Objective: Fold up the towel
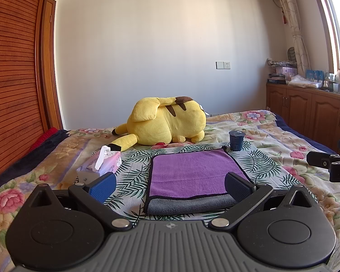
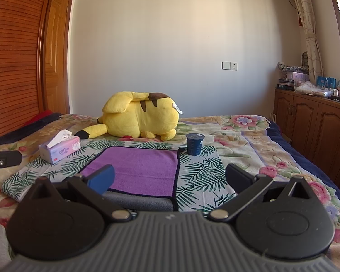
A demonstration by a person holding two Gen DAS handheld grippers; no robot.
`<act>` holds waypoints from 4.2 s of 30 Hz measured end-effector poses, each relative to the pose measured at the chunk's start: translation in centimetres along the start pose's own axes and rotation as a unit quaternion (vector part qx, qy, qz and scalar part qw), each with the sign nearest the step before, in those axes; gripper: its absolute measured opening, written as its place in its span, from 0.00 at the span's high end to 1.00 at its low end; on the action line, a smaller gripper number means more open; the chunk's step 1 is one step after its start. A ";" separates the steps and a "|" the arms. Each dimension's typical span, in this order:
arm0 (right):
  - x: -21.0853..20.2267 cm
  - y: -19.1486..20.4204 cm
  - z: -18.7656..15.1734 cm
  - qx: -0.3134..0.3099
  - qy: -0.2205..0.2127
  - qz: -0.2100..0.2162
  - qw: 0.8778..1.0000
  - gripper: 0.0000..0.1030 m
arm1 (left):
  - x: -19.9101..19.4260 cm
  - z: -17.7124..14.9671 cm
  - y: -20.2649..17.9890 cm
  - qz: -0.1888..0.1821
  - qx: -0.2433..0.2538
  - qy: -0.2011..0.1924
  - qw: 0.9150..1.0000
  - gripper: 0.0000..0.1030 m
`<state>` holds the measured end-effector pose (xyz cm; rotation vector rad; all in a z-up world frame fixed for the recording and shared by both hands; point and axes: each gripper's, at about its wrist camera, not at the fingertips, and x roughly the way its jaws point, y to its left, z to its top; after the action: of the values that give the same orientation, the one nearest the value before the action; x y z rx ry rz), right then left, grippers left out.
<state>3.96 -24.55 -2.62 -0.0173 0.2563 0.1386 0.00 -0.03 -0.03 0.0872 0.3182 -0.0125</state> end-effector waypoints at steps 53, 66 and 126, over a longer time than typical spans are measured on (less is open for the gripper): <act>4.5 1.3 -0.4 -0.039 0.076 0.058 0.995 0.00 | 4.3 -0.9 -1.0 -0.024 0.027 0.087 0.996 0.16; 6.3 1.4 0.4 -0.048 0.072 0.076 0.993 0.00 | 6.1 0.1 -0.4 -0.042 0.029 0.101 0.994 0.21; 19.0 -2.5 -3.0 -0.023 0.253 0.108 0.961 0.23 | 23.8 -3.5 7.5 -0.096 -0.032 0.260 0.960 0.87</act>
<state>21.79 -24.58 -10.32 -0.0723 0.7673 0.3578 21.73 7.82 -10.20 -0.0080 0.8520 -0.1735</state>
